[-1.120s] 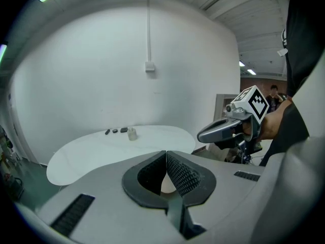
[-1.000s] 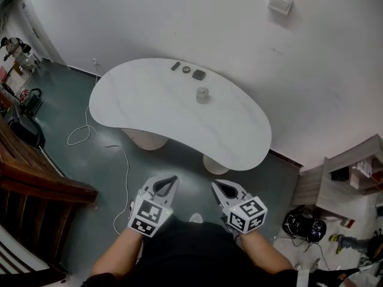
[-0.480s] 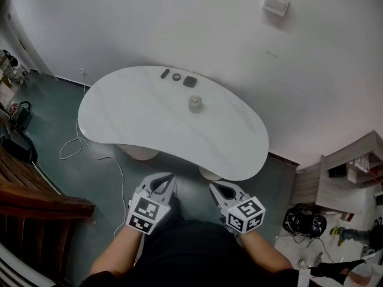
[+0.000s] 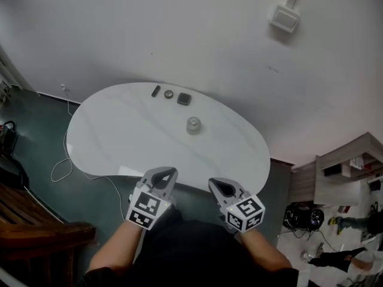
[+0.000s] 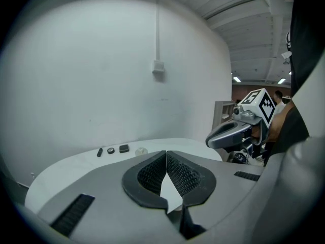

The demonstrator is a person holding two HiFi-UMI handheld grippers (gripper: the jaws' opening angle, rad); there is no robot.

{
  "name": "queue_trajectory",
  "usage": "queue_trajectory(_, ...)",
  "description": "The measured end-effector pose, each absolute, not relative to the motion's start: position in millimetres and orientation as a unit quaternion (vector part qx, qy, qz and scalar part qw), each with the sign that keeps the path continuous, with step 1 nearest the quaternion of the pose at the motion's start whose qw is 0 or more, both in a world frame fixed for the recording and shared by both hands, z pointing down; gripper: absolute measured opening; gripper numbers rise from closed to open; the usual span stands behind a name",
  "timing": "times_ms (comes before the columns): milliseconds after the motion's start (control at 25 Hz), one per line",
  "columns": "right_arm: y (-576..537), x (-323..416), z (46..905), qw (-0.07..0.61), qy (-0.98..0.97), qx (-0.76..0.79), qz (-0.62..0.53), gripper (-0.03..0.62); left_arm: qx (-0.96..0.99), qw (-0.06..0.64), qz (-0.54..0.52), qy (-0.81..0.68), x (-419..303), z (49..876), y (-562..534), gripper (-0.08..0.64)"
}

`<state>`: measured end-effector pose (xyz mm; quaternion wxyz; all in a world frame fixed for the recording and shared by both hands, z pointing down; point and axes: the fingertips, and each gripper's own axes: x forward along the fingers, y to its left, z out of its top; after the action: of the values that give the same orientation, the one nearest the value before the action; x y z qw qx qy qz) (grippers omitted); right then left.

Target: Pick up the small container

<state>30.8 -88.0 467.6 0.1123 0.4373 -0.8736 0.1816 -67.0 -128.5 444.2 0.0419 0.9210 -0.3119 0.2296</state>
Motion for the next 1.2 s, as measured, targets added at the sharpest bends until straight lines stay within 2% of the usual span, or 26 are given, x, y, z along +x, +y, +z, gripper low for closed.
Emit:
queue_trajectory(560, -202, 6, 465, 0.106, -0.832, 0.506, 0.201, -0.005, 0.944, 0.022, 0.238, -0.227, -90, 457, -244, 0.017)
queue_trajectory(1200, -234, 8, 471, 0.135, -0.842, 0.489, 0.186, -0.005, 0.94, 0.044, 0.242, -0.236, -75, 477, -273, 0.017)
